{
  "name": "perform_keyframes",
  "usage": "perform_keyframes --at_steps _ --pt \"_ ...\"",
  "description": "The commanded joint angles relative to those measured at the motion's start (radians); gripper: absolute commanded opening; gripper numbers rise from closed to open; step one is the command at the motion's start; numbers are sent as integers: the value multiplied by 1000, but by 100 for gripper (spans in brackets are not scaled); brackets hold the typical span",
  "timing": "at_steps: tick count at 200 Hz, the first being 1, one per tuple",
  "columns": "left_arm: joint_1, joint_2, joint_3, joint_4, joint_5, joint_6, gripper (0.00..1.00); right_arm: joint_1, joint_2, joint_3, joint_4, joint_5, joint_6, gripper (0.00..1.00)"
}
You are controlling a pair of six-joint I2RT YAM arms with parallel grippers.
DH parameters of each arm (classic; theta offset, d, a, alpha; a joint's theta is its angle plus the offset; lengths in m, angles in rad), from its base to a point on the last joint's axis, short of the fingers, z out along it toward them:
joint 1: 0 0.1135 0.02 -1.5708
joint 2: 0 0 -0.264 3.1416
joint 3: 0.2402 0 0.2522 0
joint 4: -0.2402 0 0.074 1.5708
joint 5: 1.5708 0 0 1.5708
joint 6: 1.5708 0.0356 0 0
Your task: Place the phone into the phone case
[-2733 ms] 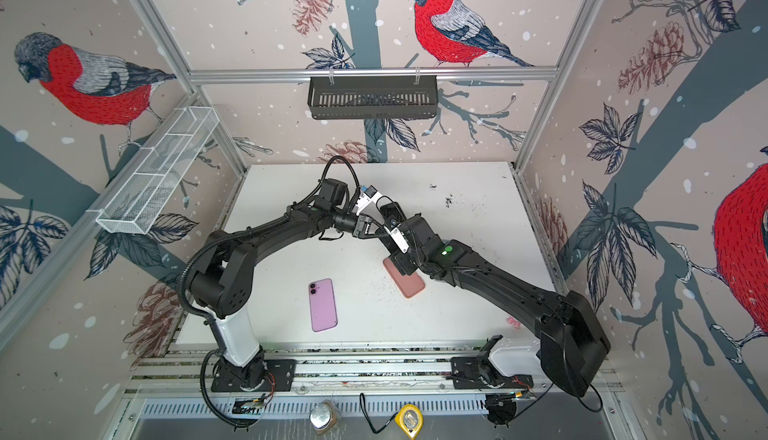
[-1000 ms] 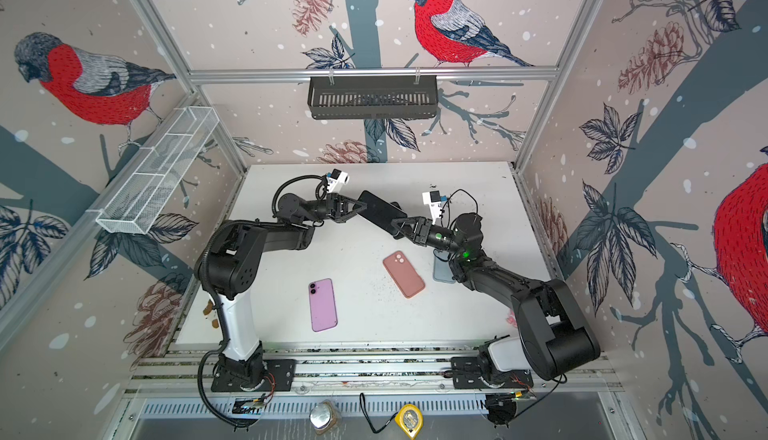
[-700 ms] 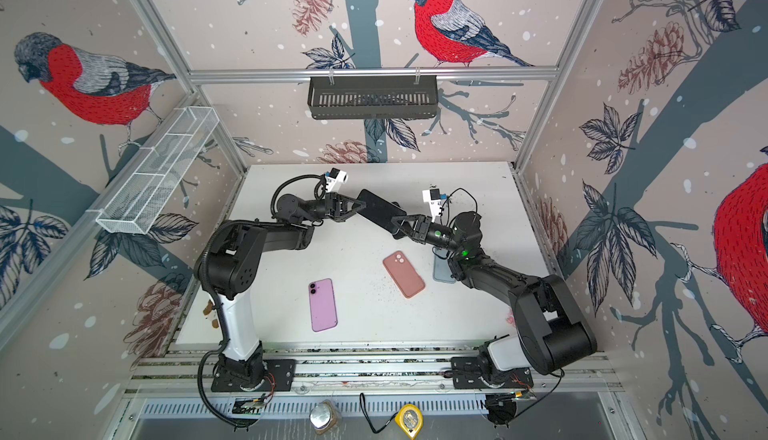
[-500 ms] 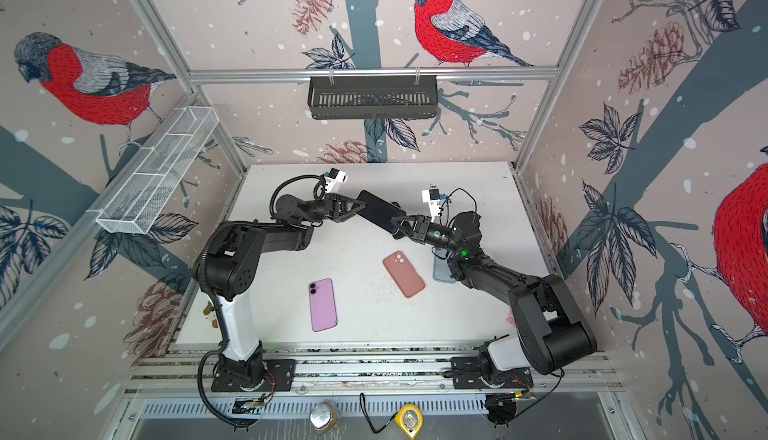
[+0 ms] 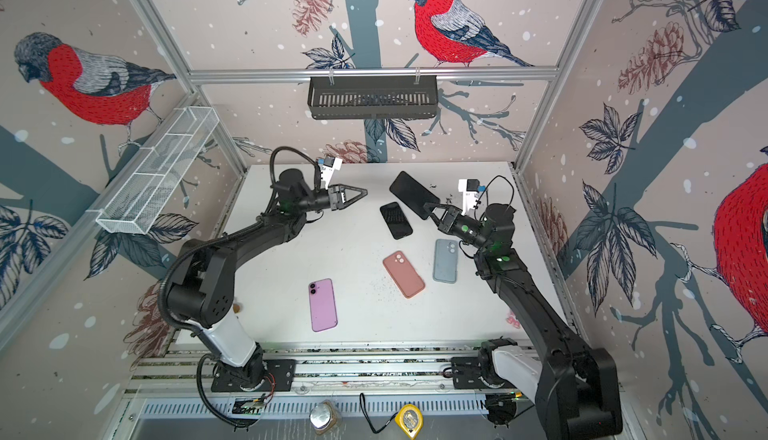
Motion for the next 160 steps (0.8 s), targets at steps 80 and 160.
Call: perform_keyframes --at_steps 80,160 --pt "-268 290 277 -978 -587 564 30 -93 -209 -85 -468 93 -205 6" --pt "-364 371 313 -1010 -668 564 30 -94 -197 -106 -418 84 -175 6"
